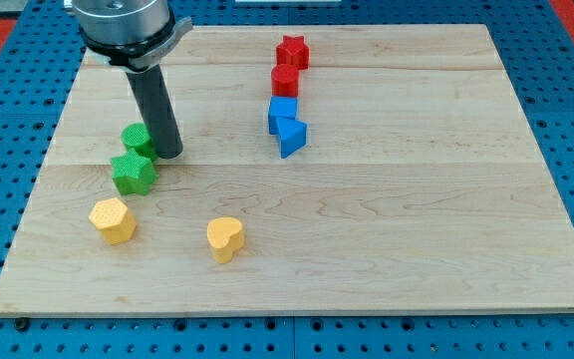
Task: Move yellow heart into the yellow hexagon
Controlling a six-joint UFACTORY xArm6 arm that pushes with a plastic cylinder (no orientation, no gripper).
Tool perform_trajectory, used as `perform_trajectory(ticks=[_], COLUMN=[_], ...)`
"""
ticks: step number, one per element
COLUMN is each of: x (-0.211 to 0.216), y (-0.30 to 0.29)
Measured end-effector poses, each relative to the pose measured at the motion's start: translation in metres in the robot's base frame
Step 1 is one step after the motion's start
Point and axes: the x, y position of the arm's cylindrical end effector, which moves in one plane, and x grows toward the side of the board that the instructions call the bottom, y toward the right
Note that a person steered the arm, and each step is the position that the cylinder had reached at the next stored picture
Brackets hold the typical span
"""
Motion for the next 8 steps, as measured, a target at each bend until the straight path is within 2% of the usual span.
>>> perform_trajectory(ticks=[1, 2, 3, 4, 5, 7, 8], x=[0.047, 0.105, 0.136, 0.138, 0.126, 0.123, 0.094], y=[0.110, 0.126, 0.097, 0.079, 0.097, 0.016, 0.017])
